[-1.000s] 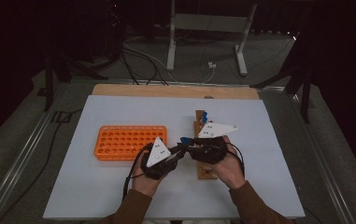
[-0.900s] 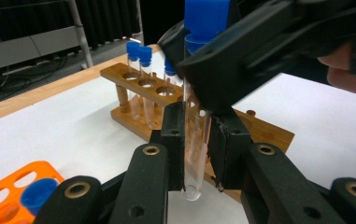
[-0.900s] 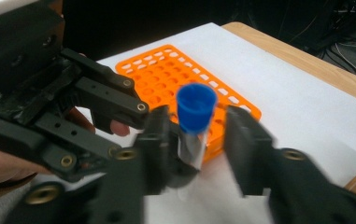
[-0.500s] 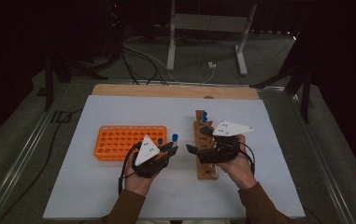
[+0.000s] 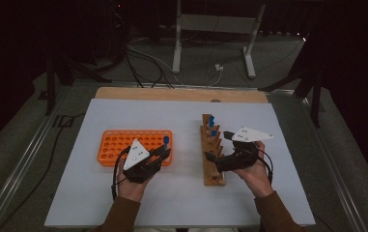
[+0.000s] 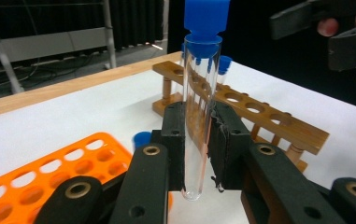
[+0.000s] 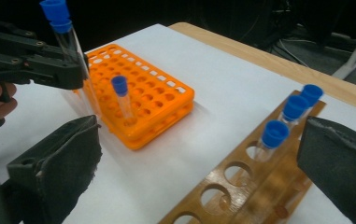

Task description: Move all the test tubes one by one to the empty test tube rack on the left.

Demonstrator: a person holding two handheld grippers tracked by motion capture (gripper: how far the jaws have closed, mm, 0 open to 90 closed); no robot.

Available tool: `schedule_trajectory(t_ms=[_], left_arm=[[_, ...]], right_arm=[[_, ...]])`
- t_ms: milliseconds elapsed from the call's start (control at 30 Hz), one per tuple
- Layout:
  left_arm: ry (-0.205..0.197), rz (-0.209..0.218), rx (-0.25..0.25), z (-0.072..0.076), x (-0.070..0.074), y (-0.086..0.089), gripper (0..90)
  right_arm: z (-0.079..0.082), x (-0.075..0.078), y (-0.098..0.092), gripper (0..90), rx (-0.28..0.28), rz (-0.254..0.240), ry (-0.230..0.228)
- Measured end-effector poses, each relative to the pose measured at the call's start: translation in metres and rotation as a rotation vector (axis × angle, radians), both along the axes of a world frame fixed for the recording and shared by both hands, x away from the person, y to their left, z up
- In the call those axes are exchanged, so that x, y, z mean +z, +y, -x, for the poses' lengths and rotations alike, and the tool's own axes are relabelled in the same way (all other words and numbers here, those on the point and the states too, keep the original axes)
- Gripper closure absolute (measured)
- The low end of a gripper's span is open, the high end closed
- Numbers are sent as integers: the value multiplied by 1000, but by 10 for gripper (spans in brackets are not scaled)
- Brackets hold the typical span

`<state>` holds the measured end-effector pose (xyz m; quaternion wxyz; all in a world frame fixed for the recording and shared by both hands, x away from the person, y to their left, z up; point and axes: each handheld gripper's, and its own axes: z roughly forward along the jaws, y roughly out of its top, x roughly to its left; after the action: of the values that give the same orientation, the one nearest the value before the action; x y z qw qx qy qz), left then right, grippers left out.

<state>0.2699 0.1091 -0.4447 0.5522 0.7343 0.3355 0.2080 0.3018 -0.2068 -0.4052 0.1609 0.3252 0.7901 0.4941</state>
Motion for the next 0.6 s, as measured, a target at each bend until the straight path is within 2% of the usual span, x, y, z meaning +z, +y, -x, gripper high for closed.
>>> schedule_trajectory(t_ms=[133, 333, 600], left_arm=[[-1, 9, 23, -1, -2, 6, 781], [-24, -6, 69, -4, -8, 12, 781], [-5, -18, 109, -15, -22, 15, 781]], right_arm=[[0, 1, -5, 0, -8, -16, -7], [2, 1, -11, 0, -19, -32, -11], [2, 2, -14, 0, -19, -39, -16]])
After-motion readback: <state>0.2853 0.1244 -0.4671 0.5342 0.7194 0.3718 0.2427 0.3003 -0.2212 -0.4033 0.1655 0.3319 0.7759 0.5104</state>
